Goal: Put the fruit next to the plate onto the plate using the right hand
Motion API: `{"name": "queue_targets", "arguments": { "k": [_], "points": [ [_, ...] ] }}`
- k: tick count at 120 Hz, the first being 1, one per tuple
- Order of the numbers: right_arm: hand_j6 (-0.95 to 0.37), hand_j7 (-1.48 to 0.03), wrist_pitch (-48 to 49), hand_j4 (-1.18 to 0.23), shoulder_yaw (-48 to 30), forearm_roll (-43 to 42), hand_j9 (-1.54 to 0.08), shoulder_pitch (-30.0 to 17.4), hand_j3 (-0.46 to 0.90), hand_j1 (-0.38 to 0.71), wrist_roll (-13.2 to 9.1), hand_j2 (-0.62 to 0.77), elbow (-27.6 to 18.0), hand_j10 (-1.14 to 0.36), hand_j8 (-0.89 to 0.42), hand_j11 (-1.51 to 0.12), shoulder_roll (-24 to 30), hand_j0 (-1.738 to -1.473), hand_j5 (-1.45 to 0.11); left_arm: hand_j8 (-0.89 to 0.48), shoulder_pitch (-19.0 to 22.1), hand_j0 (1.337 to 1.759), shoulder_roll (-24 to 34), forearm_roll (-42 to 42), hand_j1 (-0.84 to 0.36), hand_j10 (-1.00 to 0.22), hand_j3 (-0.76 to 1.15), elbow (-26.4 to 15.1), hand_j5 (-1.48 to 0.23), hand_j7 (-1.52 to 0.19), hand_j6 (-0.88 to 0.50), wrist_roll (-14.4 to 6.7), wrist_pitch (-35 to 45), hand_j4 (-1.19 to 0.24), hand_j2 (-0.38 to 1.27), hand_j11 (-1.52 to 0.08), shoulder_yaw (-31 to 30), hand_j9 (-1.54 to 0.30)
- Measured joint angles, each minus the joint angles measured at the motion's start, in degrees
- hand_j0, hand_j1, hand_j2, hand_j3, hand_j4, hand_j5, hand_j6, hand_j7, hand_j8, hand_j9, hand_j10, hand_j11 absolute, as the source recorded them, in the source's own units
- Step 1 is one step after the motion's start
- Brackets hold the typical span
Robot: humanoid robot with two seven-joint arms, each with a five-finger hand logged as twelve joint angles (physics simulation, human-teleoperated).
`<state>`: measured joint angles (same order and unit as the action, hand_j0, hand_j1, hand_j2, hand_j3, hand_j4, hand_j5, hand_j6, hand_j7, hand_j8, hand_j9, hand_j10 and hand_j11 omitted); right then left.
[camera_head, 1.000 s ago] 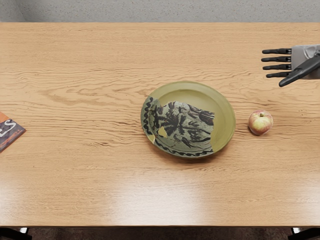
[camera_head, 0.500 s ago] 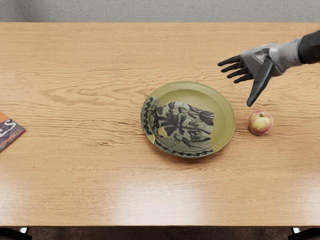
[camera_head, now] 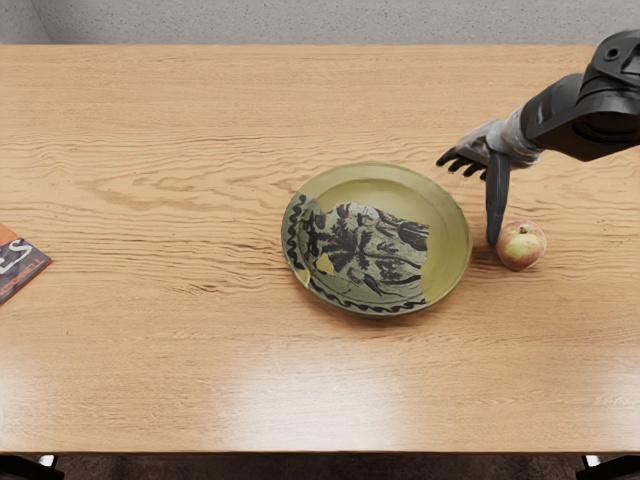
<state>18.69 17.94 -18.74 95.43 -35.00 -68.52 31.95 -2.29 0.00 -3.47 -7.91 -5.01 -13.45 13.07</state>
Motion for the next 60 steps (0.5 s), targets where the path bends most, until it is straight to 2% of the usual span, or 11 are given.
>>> {"name": "queue_targets", "arguments": {
  "k": [29,46,60],
  "points": [
    [0.0,0.0,-13.61,0.0,4.06,-7.68,0.0,0.26,0.0,-0.35,0.0,0.0,-13.07,0.0,0.0,0.0,7.2,-1.658,0.0,0.0,0.0,1.658,0.0,-0.03,0.35,0.0,0.0,0.0,0.0,0.0,0.0,0.0,0.0,0.0,0.0,0.0,-0.03,0.0],
    [0.0,0.0,-21.12,0.0,7.53,-10.76,0.0,0.16,0.0,-0.35,0.0,0.0,-17.53,0.0,0.0,0.0,10.34,-1.658,0.0,0.0,0.07,1.658,0.0,-0.04,0.35,0.0,0.0,0.0,0.0,0.0,0.0,0.0,0.01,0.0,0.0,0.0,0.01,0.0],
    [0.0,0.0,-25.61,0.0,9.16,-12.89,0.0,0.13,0.0,-0.35,0.0,0.0,-23.13,0.0,0.0,0.0,14.25,-1.658,0.0,0.0,0.35,1.658,0.0,-0.03,0.35,0.0,0.0,0.0,0.0,0.0,0.0,0.0,0.01,0.0,0.0,0.0,0.08,0.0]
  ]
}}
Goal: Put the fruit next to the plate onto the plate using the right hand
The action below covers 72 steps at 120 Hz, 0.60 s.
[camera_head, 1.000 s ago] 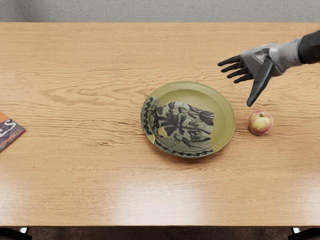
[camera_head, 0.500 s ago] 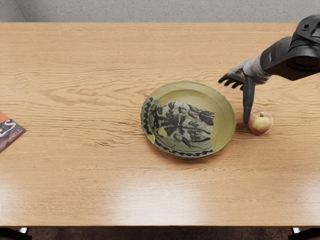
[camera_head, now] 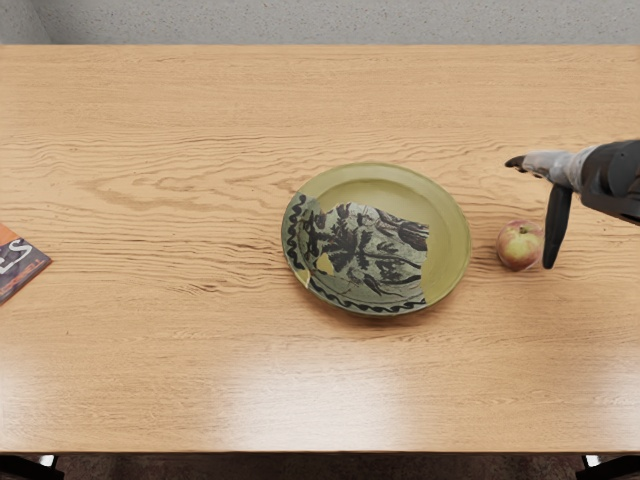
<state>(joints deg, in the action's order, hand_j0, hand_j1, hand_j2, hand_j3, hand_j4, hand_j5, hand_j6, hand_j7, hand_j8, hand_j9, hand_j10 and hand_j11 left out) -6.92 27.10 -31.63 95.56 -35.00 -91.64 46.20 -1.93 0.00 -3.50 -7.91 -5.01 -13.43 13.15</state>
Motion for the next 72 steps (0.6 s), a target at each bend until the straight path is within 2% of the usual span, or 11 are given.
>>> {"name": "queue_targets", "arguments": {
  "k": [13,37,72],
  "points": [
    [-0.01,-0.01,-6.08,-0.01,2.48,-1.83,-0.01,-1.29,0.0,-0.34,0.0,0.0,-2.58,-0.01,-0.01,-0.01,1.71,-1.658,-0.01,0.0,0.0,1.658,0.0,0.0,0.35,0.0,0.0,0.0,0.0,0.0,0.0,0.0,0.0,0.0,0.0,0.0,0.02,0.0],
    [-0.06,-0.07,-16.71,-0.06,3.86,-5.3,-0.07,-6.51,0.0,-0.28,0.0,-0.01,-3.79,-0.06,-0.06,-0.07,1.74,-1.658,-0.07,0.0,0.0,1.658,0.0,0.0,0.35,0.0,0.0,0.0,0.0,0.0,0.0,0.0,-0.01,0.0,0.0,0.0,0.04,0.0],
    [-0.15,-0.19,-23.17,-0.15,4.31,-6.15,-0.19,-7.88,0.0,-0.17,0.0,-0.03,-4.31,-0.15,-0.15,-0.19,-1.26,-1.658,-0.19,0.0,0.0,1.658,0.0,-0.01,0.35,0.0,0.0,0.0,0.0,0.0,0.0,0.0,-0.01,0.0,0.0,0.0,0.04,0.0]
  ]
}}
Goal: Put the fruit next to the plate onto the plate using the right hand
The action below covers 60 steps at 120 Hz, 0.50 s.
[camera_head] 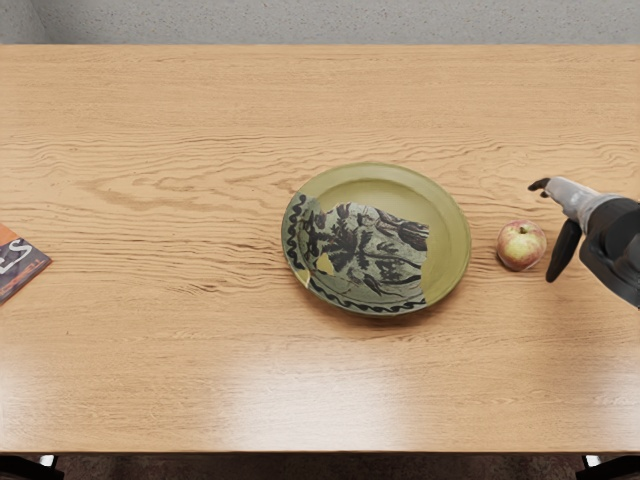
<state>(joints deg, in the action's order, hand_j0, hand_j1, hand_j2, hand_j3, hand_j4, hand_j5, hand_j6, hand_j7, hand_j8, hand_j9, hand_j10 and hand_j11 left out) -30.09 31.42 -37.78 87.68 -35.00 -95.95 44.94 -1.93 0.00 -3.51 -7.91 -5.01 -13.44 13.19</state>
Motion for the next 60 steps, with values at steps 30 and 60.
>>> {"name": "queue_targets", "arguments": {
  "k": [30,60],
  "points": [
    [-0.18,-0.23,-4.33,-0.18,2.96,-0.15,-0.23,-0.46,0.0,-0.14,0.0,-0.03,0.53,-0.18,-0.18,-0.23,-3.63,-1.658,-0.23,0.0,0.0,1.658,0.0,0.0,0.35,0.0,0.0,0.0,0.0,0.0,0.0,0.0,0.01,0.0,0.0,0.0,-0.01,0.0],
    [-0.18,-0.24,-4.86,-0.18,4.69,-1.29,-0.24,-0.83,0.0,-0.13,0.0,-0.03,1.04,-0.18,-0.18,-0.24,-4.46,-1.658,-0.24,0.0,-0.35,1.658,0.0,0.0,0.35,0.0,0.0,-0.04,0.0,0.0,0.0,0.0,0.0,0.0,0.0,0.0,-0.08,0.0]
  ]
}}
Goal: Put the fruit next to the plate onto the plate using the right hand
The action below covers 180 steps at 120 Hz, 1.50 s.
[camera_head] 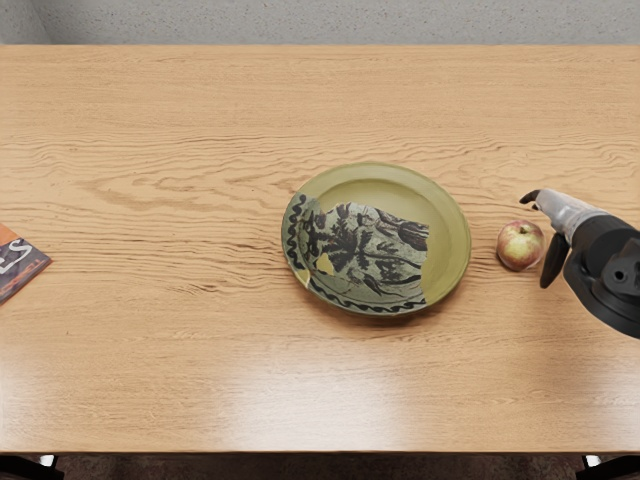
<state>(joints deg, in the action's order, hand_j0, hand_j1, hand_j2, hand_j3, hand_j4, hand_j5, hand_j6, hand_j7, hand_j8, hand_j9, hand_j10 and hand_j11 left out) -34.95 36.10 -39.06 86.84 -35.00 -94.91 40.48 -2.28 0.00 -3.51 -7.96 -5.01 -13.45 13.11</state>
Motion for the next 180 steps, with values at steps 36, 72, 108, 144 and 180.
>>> {"name": "queue_targets", "arguments": {
  "k": [36,72,108,144,180],
  "points": [
    [-0.19,-0.24,-0.05,-0.19,1.1,-0.35,-0.24,-1.11,0.0,-0.13,0.0,-0.04,2.23,-0.19,-0.19,-0.24,-2.94,-1.658,-0.24,0.0,0.0,1.658,0.0,0.0,0.35,0.0,0.0,-0.03,0.0,0.0,0.0,0.0,0.01,0.0,0.0,0.0,0.0,0.0],
    [-0.19,-0.24,-0.05,-0.19,1.83,-0.38,-0.24,-1.45,0.0,-0.13,0.0,-0.04,5.85,-0.19,-0.19,-0.24,-5.94,-1.658,-0.24,0.0,-0.44,1.658,0.0,0.0,0.35,0.0,0.0,-0.04,0.0,0.0,0.0,0.0,0.0,0.0,0.0,0.0,-0.01,0.0],
    [-0.23,-0.29,-0.05,-0.23,1.79,-0.3,-0.29,-2.59,0.0,-0.08,0.0,-0.04,8.46,-0.23,-0.23,-0.29,-8.83,-1.658,-0.29,0.0,-0.44,1.658,0.0,0.0,0.35,0.0,0.0,-0.04,0.0,0.0,0.0,0.0,0.0,0.0,0.0,0.0,-0.01,0.0],
    [-0.29,-0.38,-0.05,-0.29,1.79,0.02,-0.38,-2.68,0.0,0.0,0.0,-0.06,8.43,-0.29,-0.29,-0.38,-9.28,-1.658,-0.38,0.0,-0.44,1.658,0.0,0.0,0.35,0.0,0.0,-0.04,0.0,0.0,0.0,0.0,0.0,0.0,0.0,0.0,0.03,0.0],
    [-0.38,-0.49,-0.04,-0.38,1.86,0.02,-0.49,-3.06,0.0,0.1,-0.02,-0.08,8.49,-0.38,-0.38,-0.49,-9.36,-1.658,-0.5,0.0,-0.44,1.658,0.0,0.0,0.35,0.0,0.0,-0.04,0.0,0.0,0.0,0.0,0.02,0.0,0.0,0.0,0.03,0.0]
  ]
}}
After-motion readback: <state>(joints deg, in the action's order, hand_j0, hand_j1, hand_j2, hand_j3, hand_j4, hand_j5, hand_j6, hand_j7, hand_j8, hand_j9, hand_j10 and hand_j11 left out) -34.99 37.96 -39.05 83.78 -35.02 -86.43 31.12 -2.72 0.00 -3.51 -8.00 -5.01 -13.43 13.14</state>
